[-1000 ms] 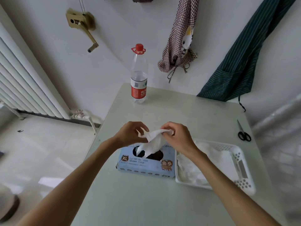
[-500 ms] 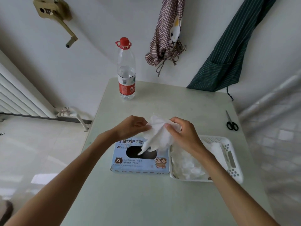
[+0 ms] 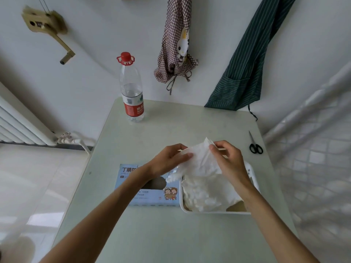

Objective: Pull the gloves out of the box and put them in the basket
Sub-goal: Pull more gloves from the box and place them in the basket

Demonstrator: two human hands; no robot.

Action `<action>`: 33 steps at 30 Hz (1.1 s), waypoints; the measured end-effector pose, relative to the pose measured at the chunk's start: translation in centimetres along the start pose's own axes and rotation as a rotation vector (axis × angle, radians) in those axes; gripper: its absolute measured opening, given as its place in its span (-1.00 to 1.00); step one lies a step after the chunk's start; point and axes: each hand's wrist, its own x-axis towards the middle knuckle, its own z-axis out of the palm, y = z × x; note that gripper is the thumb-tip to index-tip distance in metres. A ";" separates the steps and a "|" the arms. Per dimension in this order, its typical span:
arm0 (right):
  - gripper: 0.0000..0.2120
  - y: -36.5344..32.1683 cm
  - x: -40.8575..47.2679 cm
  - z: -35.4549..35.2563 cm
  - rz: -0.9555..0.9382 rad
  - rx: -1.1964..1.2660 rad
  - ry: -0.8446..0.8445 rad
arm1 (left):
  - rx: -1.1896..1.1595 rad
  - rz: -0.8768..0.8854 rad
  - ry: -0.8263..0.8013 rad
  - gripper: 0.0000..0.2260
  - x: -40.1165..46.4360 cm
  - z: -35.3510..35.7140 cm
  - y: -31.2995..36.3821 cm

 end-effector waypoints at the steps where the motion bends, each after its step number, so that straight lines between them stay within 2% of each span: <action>1: -0.90 0.1 -0.3 -0.6 -0.018 0.022 0.021 | 0.004 -0.016 -0.027 -0.78 0.0 0.6 -0.1; 5: -0.88 0.2 -1.4 -2.6 -0.137 0.014 0.163 | -0.030 -0.002 -0.055 -0.68 0.4 3.1 0.1; 10: -0.79 1.3 -1.9 -4.5 -0.379 -0.337 0.457 | -0.144 0.053 -0.060 -0.61 0.9 4.9 1.1; 14: -0.84 2.1 -2.6 -3.8 -0.562 -0.353 0.530 | -0.226 -0.010 0.055 -0.63 -0.1 5.4 1.1; 16: -0.85 2.2 -3.4 -2.7 -0.576 -0.288 0.518 | -0.277 0.012 0.147 -0.68 -1.2 5.3 1.3; 20: -0.81 1.0 -5.9 1.1 -0.503 -0.116 0.440 | -0.219 0.087 0.488 -0.75 -4.4 4.5 1.8; 23: -0.83 1.6 -6.3 3.1 -0.371 0.076 0.407 | -0.054 0.098 0.648 -0.74 -4.8 4.3 1.0; 25: -0.84 3.5 -5.6 3.5 -0.215 0.168 0.411 | 0.109 0.020 0.659 -0.74 -3.4 4.7 -0.6; 27: -0.87 7.1 -4.2 3.0 -0.052 0.130 0.406 | 0.282 -0.100 0.604 -0.75 -0.8 6.3 -3.1; 30: -0.87 12.9 -2.5 1.8 0.065 -0.139 0.372 | 0.503 -0.221 0.484 -0.80 2.8 9.4 -6.5; 33: -0.81 16.5 -1.5 0.1 0.122 -0.343 0.308 | 0.711 -0.254 0.470 -0.76 5.3 11.3 -7.5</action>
